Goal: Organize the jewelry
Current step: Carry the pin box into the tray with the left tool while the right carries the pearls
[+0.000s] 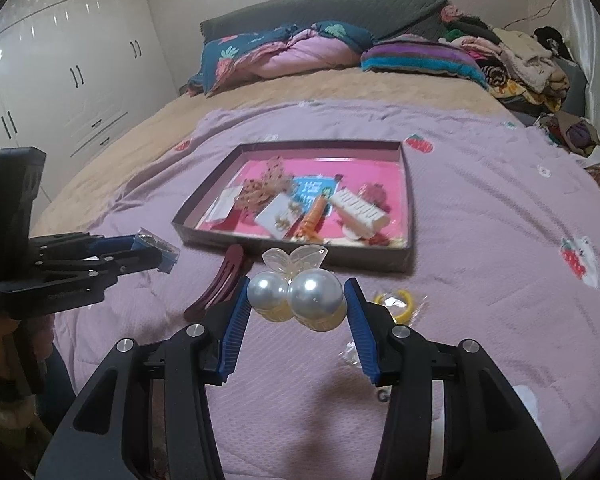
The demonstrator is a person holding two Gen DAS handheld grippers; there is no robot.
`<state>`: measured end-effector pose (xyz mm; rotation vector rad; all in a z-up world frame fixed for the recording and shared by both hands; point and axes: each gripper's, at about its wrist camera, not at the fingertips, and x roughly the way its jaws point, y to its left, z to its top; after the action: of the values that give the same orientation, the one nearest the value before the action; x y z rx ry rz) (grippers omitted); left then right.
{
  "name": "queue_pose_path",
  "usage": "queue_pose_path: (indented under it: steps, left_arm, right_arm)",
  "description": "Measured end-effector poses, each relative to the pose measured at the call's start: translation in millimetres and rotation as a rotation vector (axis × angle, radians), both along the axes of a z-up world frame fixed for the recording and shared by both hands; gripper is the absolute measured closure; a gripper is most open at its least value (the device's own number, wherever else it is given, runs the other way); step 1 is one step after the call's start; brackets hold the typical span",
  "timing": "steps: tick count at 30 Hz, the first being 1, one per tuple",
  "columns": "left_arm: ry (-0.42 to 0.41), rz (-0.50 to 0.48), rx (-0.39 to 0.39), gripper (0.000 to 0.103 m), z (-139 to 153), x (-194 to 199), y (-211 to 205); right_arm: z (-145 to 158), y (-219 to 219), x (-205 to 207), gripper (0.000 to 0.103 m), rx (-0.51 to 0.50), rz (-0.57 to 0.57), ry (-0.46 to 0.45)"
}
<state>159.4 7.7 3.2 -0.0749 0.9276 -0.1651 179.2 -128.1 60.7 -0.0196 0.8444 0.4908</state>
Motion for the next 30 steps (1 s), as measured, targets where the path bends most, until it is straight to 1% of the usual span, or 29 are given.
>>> queue_pose_path:
  steps: [6, 16, 24, 30]
  left_arm:
    - [-0.025, -0.007, -0.006, 0.073, 11, 14, -7]
    - [-0.083, -0.031, -0.009, 0.073, 41, 43, -18]
    - [-0.093, -0.037, -0.003, 0.073, 46, 57, -19]
    - [-0.093, -0.034, -0.004, 0.073, 46, 72, -18]
  right_arm:
    - [14, -13, 10, 0.057, 0.001, -0.024, -0.033]
    - [37, -24, 27, 0.057, -0.007, -0.040, -0.088]
    - [52, -25, 42, 0.057, -0.004, -0.045, -0.120]
    - [57, -21, 56, 0.057, -0.011, -0.040, -0.137]
